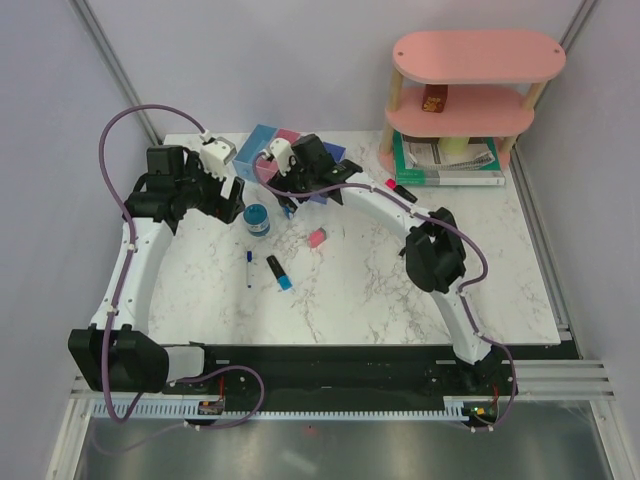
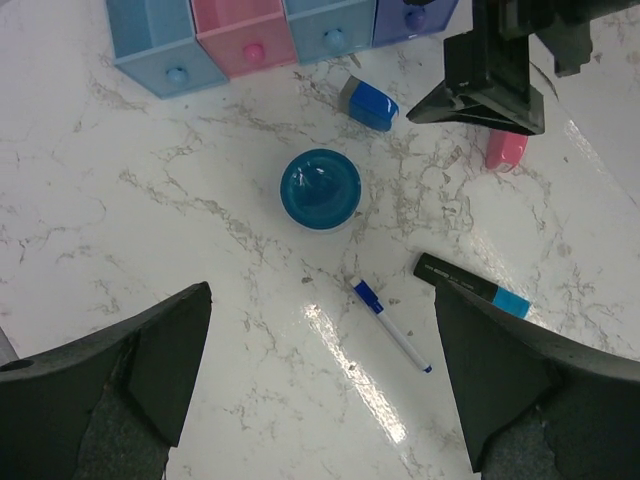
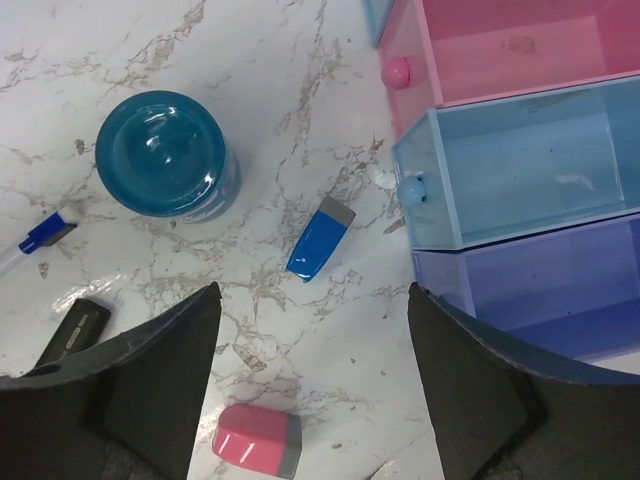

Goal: Sort the stationery into containers
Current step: Pick up the stationery from the center of the board.

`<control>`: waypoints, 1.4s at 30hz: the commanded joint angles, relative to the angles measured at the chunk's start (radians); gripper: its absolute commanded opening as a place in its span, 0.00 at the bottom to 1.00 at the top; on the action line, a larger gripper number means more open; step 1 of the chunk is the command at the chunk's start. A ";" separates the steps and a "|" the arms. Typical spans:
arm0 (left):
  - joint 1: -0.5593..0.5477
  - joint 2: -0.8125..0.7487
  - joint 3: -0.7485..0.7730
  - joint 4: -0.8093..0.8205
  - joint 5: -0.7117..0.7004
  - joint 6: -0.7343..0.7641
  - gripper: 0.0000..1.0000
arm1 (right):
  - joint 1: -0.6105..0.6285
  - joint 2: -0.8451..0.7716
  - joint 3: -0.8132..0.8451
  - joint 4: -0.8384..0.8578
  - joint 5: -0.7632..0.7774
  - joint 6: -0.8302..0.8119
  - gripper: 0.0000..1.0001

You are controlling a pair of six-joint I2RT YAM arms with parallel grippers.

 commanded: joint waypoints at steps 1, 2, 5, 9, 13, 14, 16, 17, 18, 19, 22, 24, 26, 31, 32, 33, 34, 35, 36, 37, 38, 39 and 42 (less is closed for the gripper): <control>0.001 0.002 0.003 0.061 -0.005 0.019 1.00 | -0.009 0.065 0.001 0.075 0.067 0.039 0.80; 0.001 -0.002 0.003 0.059 -0.002 0.026 1.00 | -0.009 0.085 0.013 0.080 0.072 0.043 0.79; 0.003 -0.011 -0.006 0.066 -0.003 0.037 1.00 | -0.009 0.113 0.032 0.093 0.078 0.056 0.74; 0.003 -0.018 -0.014 0.069 -0.007 0.049 1.00 | -0.010 0.141 0.048 0.118 0.080 0.086 0.73; 0.001 -0.018 -0.020 0.075 -0.010 0.055 1.00 | -0.007 0.164 0.053 0.129 0.061 0.108 0.73; 0.001 -0.018 -0.020 0.075 -0.010 0.060 1.00 | -0.007 0.168 0.055 0.132 0.058 0.114 0.73; 0.003 -0.014 -0.023 0.078 -0.013 0.065 1.00 | -0.007 0.173 0.053 0.136 0.050 0.123 0.73; 0.003 -0.014 -0.026 0.078 -0.014 0.063 1.00 | -0.004 0.177 0.055 0.139 0.050 0.126 0.73; 0.003 -0.013 -0.028 0.079 -0.016 0.065 1.00 | -0.004 0.179 0.055 0.143 0.050 0.129 0.73; 0.001 -0.010 -0.029 0.081 -0.016 0.069 1.00 | -0.003 0.184 0.055 0.146 0.049 0.132 0.73; 0.003 -0.008 -0.037 0.087 -0.020 0.074 1.00 | 0.001 0.196 0.061 0.147 0.044 0.142 0.73; 0.003 -0.008 -0.040 0.092 -0.020 0.075 1.00 | 0.004 0.207 0.064 0.149 0.046 0.148 0.74; 0.001 -0.007 -0.048 0.093 -0.020 0.080 1.00 | 0.008 0.219 0.070 0.150 0.044 0.155 0.74; 0.003 -0.008 -0.068 0.105 -0.026 0.089 1.00 | 0.017 0.250 0.090 0.162 0.052 0.178 0.74; 0.003 -0.008 -0.069 0.107 -0.028 0.091 1.00 | 0.020 0.254 0.093 0.169 0.067 0.183 0.74; 0.003 -0.008 -0.075 0.108 -0.028 0.091 1.00 | 0.022 0.259 0.095 0.172 0.081 0.192 0.72; 0.003 -0.010 -0.077 0.112 -0.028 0.091 1.00 | 0.024 0.269 0.102 0.176 0.093 0.195 0.71; 0.003 -0.010 -0.080 0.112 -0.028 0.092 1.00 | 0.025 0.274 0.104 0.181 0.122 0.200 0.70; 0.003 -0.010 -0.086 0.113 -0.027 0.092 1.00 | 0.025 0.277 0.105 0.185 0.141 0.201 0.67; 0.003 -0.011 -0.089 0.115 -0.026 0.095 1.00 | 0.025 0.282 0.107 0.189 0.144 0.203 0.67; 0.003 -0.011 -0.092 0.116 -0.028 0.095 1.00 | 0.027 0.285 0.108 0.196 0.174 0.203 0.66; 0.003 -0.013 -0.100 0.116 -0.028 0.097 1.00 | 0.028 0.285 0.107 0.199 0.199 0.203 0.66; 0.003 -0.011 -0.112 0.124 -0.030 0.097 1.00 | 0.028 0.283 0.096 0.218 0.251 0.204 0.67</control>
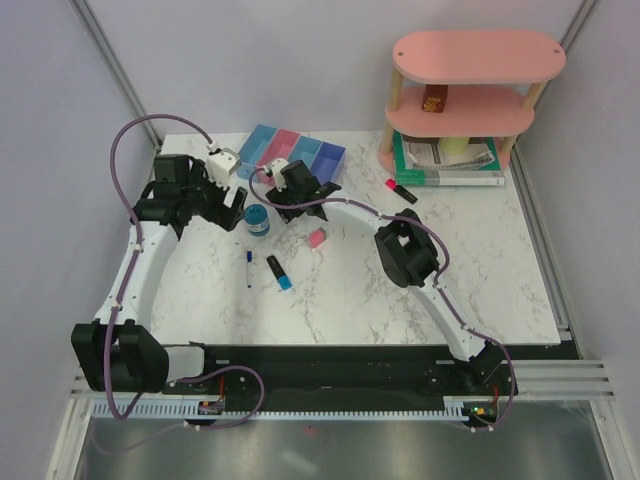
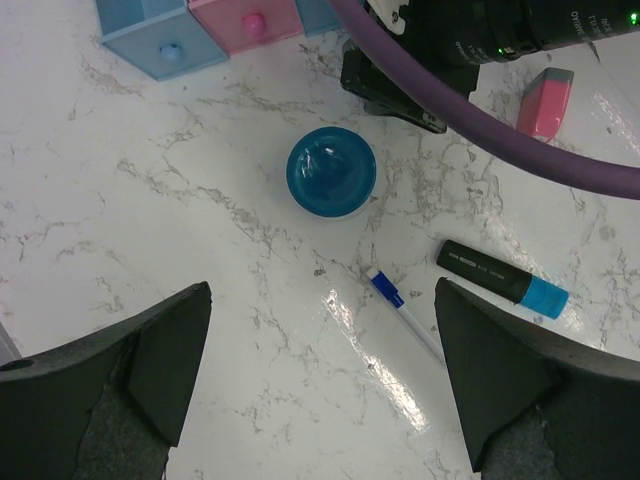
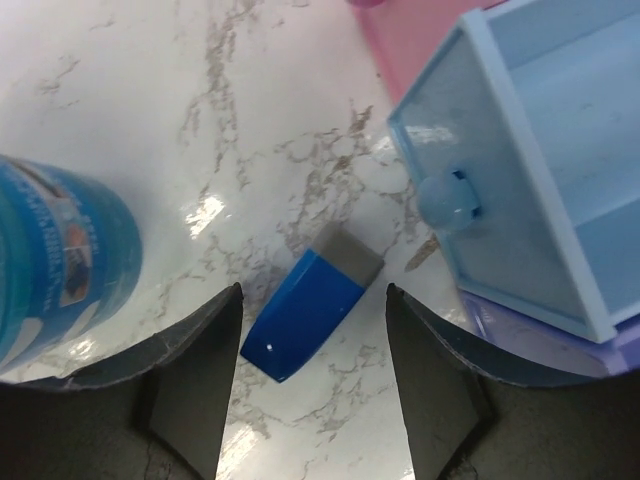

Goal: Sort the stationery into containers
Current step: Pick up the stationery from the center of the board.

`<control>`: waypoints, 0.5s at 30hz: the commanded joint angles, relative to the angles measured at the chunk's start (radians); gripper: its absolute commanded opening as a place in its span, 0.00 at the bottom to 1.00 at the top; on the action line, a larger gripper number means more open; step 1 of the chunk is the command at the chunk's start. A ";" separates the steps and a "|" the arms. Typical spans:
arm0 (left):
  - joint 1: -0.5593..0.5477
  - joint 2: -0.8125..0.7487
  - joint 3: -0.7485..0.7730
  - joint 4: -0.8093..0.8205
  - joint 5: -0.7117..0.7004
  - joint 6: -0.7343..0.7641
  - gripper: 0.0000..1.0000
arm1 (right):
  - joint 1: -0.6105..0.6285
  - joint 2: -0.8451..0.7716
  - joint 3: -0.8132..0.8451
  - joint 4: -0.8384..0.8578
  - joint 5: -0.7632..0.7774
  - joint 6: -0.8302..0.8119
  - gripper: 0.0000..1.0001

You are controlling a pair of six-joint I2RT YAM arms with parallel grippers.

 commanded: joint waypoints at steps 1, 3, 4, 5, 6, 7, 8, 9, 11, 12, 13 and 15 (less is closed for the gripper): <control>0.003 -0.011 -0.018 0.050 -0.007 0.036 1.00 | 0.006 0.006 0.026 0.063 0.111 0.021 0.67; 0.003 -0.008 -0.023 0.051 -0.005 0.035 1.00 | 0.004 0.003 0.022 0.075 0.123 0.018 0.66; 0.003 -0.008 -0.023 0.051 -0.005 0.035 1.00 | 0.006 0.005 0.022 0.077 0.129 0.015 0.64; 0.003 -0.010 -0.025 0.054 -0.004 0.035 1.00 | 0.006 0.005 0.020 0.075 0.131 0.013 0.60; 0.003 -0.010 -0.026 0.053 -0.005 0.035 1.00 | 0.006 0.003 0.017 0.077 0.129 0.012 0.58; 0.003 -0.008 -0.028 0.056 -0.004 0.033 1.00 | 0.006 0.000 0.016 0.077 0.129 0.010 0.56; 0.003 -0.008 -0.029 0.058 -0.004 0.033 1.00 | 0.008 -0.001 0.012 0.078 0.129 0.009 0.50; 0.003 -0.005 -0.032 0.058 -0.004 0.032 1.00 | 0.008 -0.007 0.002 0.081 0.126 0.007 0.46; 0.003 -0.004 -0.035 0.059 -0.001 0.030 1.00 | 0.011 -0.015 -0.012 0.095 0.121 -0.004 0.33; 0.003 -0.002 -0.038 0.059 -0.001 0.030 1.00 | 0.009 -0.026 -0.027 0.100 0.121 -0.007 0.26; 0.003 -0.002 -0.038 0.061 0.001 0.028 1.00 | 0.011 -0.029 -0.035 0.104 0.115 -0.011 0.20; 0.003 0.001 -0.043 0.065 -0.002 0.030 1.00 | 0.011 -0.043 -0.049 0.106 0.112 -0.026 0.05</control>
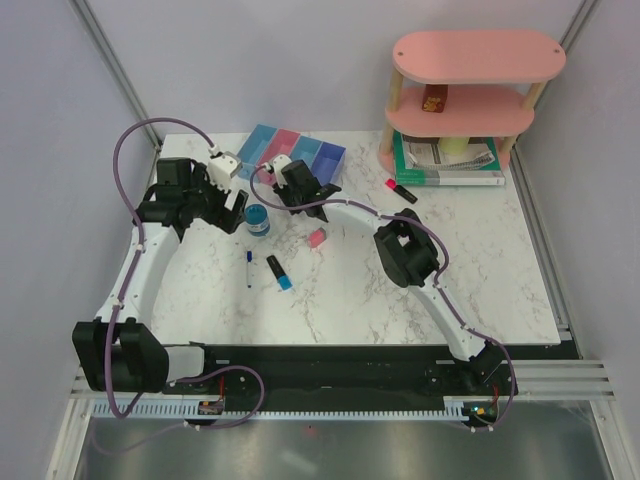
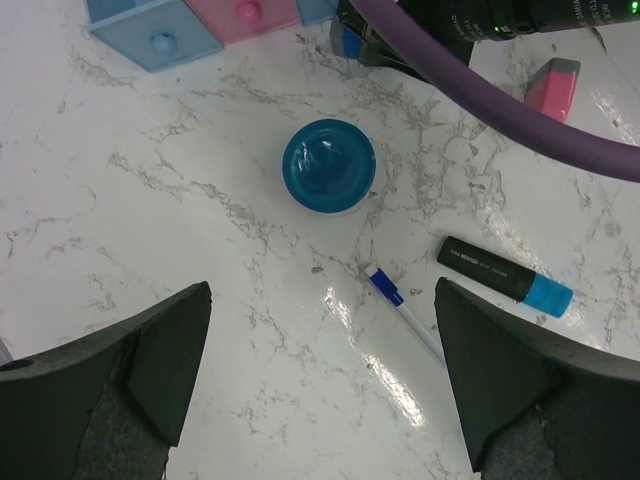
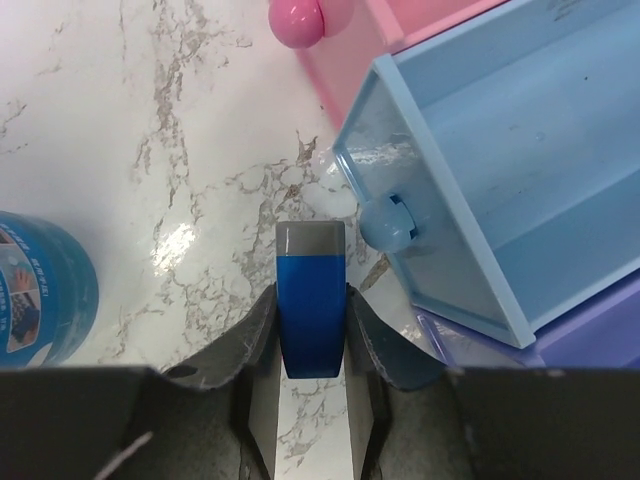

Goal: Sort the stationery into containers
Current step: Pick up the stationery from the center of the board.

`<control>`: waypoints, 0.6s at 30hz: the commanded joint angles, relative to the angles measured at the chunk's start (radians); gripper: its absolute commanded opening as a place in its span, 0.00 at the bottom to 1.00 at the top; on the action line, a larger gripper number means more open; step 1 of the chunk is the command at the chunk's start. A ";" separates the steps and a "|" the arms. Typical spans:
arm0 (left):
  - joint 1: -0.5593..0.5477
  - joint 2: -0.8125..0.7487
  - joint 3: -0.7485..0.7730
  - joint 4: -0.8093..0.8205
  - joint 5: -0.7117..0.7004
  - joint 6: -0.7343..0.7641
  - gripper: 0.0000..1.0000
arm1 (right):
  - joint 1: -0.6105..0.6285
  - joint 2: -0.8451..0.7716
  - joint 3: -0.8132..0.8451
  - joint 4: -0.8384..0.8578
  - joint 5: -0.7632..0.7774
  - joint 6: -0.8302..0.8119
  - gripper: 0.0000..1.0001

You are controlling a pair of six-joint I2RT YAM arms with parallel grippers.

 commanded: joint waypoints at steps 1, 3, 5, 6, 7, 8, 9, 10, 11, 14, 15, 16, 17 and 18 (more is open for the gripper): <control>0.003 0.002 -0.012 0.042 0.001 0.028 1.00 | 0.012 -0.056 -0.039 0.025 0.004 -0.028 0.01; 0.003 0.013 -0.016 0.051 -0.007 0.030 1.00 | 0.013 -0.083 -0.063 0.023 0.002 -0.037 0.00; 0.003 0.033 -0.016 0.055 -0.031 0.024 1.00 | 0.016 -0.113 -0.082 0.023 -0.007 -0.045 0.00; 0.003 0.041 -0.016 0.063 -0.041 0.021 1.00 | 0.016 -0.145 -0.102 0.025 -0.010 -0.058 0.00; 0.003 0.044 -0.016 0.069 -0.059 0.016 1.00 | 0.019 -0.160 -0.111 0.023 -0.010 -0.063 0.00; 0.003 0.051 -0.016 0.078 -0.070 0.004 1.00 | 0.021 -0.191 -0.125 0.023 -0.008 -0.069 0.00; 0.003 0.064 -0.016 0.098 -0.081 -0.001 1.00 | 0.019 -0.206 -0.131 0.025 -0.007 -0.081 0.00; 0.003 0.071 -0.015 0.112 -0.100 -0.011 1.00 | 0.019 -0.222 -0.139 0.025 -0.005 -0.088 0.00; 0.001 0.081 -0.015 0.121 -0.110 -0.024 1.00 | 0.018 -0.251 -0.148 0.025 0.002 -0.094 0.00; 0.003 0.136 0.016 0.153 -0.130 -0.045 1.00 | 0.019 -0.309 -0.174 0.025 0.016 -0.114 0.00; 0.003 0.175 0.030 0.155 -0.131 -0.045 1.00 | 0.019 -0.323 -0.182 0.023 0.024 -0.120 0.00; 0.003 0.194 0.063 0.163 -0.139 -0.048 1.00 | 0.019 -0.337 -0.189 0.022 0.028 -0.132 0.00; 0.003 0.217 0.082 0.169 -0.141 -0.047 1.00 | 0.018 -0.367 -0.203 0.020 0.033 -0.140 0.00; 0.003 0.255 0.100 0.173 -0.142 -0.044 1.00 | 0.018 -0.380 -0.208 0.013 0.051 -0.146 0.00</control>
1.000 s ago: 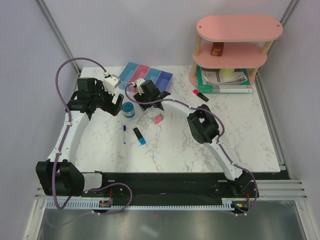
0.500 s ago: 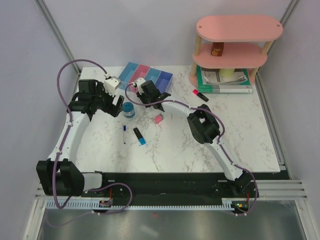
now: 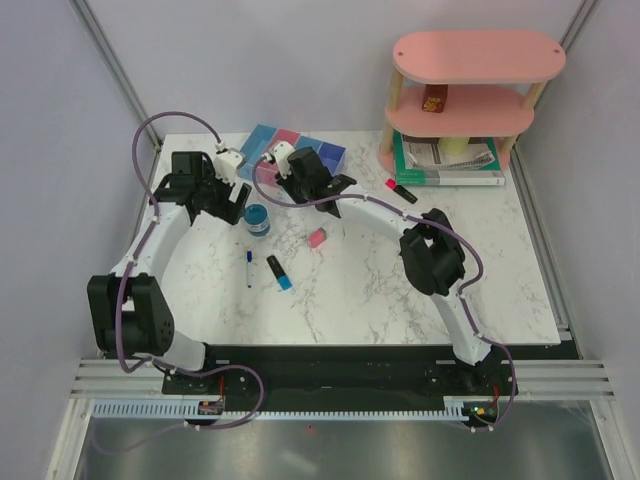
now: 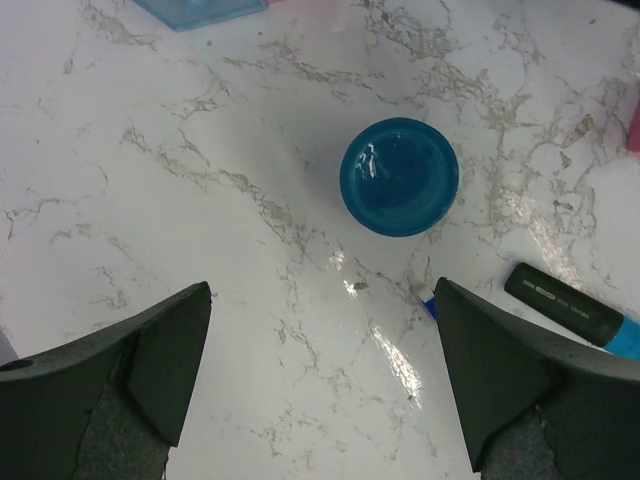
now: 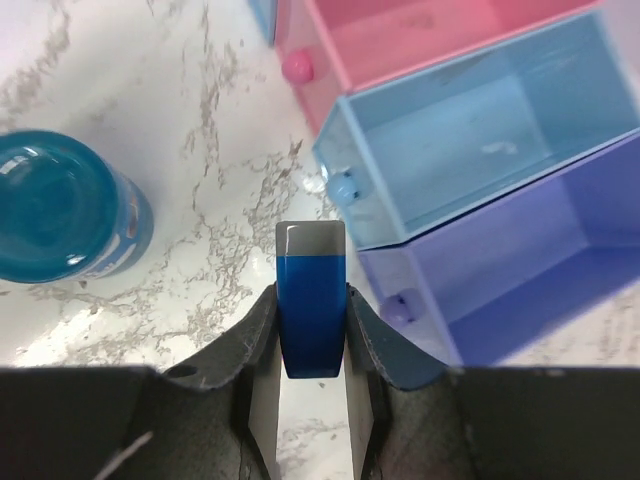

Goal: Sort the stationery into containers
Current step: Pick up the stationery from the center of the board, then move the storage box to the center of the board.

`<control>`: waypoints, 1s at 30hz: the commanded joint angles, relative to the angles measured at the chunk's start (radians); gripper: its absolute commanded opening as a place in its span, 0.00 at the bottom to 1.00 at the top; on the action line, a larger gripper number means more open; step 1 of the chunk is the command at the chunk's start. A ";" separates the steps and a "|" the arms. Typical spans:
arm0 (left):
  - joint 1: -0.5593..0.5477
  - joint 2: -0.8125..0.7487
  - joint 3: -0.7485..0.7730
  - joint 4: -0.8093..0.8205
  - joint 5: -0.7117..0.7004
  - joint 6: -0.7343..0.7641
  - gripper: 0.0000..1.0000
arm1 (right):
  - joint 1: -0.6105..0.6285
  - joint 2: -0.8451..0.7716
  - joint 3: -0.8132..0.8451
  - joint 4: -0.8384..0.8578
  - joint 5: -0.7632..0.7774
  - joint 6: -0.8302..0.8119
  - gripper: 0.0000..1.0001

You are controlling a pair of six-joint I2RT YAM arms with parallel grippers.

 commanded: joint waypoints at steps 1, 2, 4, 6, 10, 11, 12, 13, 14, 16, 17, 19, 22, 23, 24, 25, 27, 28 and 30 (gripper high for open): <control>0.003 0.113 0.133 0.095 -0.035 -0.028 1.00 | 0.005 -0.148 -0.026 0.012 0.054 -0.058 0.00; 0.003 0.133 0.154 0.101 -0.032 -0.027 1.00 | 0.002 -0.176 -0.035 0.006 0.067 -0.064 0.00; 0.003 0.201 0.228 0.117 -0.014 -0.025 0.99 | 0.002 -0.197 -0.047 -0.001 0.134 -0.085 0.00; 0.000 0.255 0.288 0.121 -0.002 -0.030 0.99 | -0.007 -0.228 -0.067 -0.006 0.174 -0.122 0.00; -0.020 0.375 0.458 0.128 0.018 -0.047 0.97 | -0.046 -0.269 -0.093 -0.014 0.240 -0.153 0.00; -0.025 0.422 0.481 0.134 0.017 -0.056 0.96 | -0.056 -0.282 -0.093 -0.020 0.255 -0.153 0.00; -0.037 0.444 0.504 0.140 0.018 -0.056 0.95 | -0.078 -0.288 -0.095 -0.029 0.260 -0.147 0.00; -0.043 0.469 0.545 0.146 0.018 -0.056 0.94 | -0.087 -0.295 -0.096 -0.035 0.263 -0.147 0.00; -0.051 0.508 0.564 0.154 0.011 -0.053 0.93 | -0.096 -0.308 -0.098 -0.038 0.266 -0.144 0.00; -0.072 0.555 0.617 0.178 -0.009 -0.048 0.92 | -0.118 -0.325 -0.107 -0.044 0.266 -0.136 0.00; -0.078 0.573 0.637 0.184 -0.020 -0.038 0.91 | -0.124 -0.346 -0.122 -0.044 0.265 -0.135 0.00; -0.092 0.642 0.705 0.187 -0.040 -0.036 0.90 | -0.139 -0.363 -0.136 -0.048 0.254 -0.139 0.00; -0.100 0.734 0.795 0.189 -0.058 -0.033 0.88 | -0.159 -0.384 -0.149 -0.055 0.248 -0.148 0.00; -0.100 0.751 0.815 0.190 -0.064 -0.030 0.88 | -0.164 -0.392 -0.147 -0.058 0.243 -0.148 0.00; -0.100 0.769 0.835 0.189 -0.070 -0.028 0.88 | -0.176 -0.397 -0.147 -0.061 0.240 -0.147 0.00; -0.100 0.804 0.869 0.190 -0.084 -0.022 0.88 | -0.182 -0.397 -0.144 -0.066 0.239 -0.147 0.00; -0.100 0.837 0.898 0.192 -0.100 -0.013 0.88 | -0.193 -0.403 -0.141 -0.074 0.232 -0.145 0.00; -0.100 0.861 0.917 0.192 -0.112 -0.002 0.88 | -0.196 -0.404 -0.141 -0.077 0.226 -0.145 0.00; -0.102 0.881 0.926 0.203 -0.123 0.015 0.87 | -0.198 -0.409 -0.139 -0.086 0.219 -0.142 0.00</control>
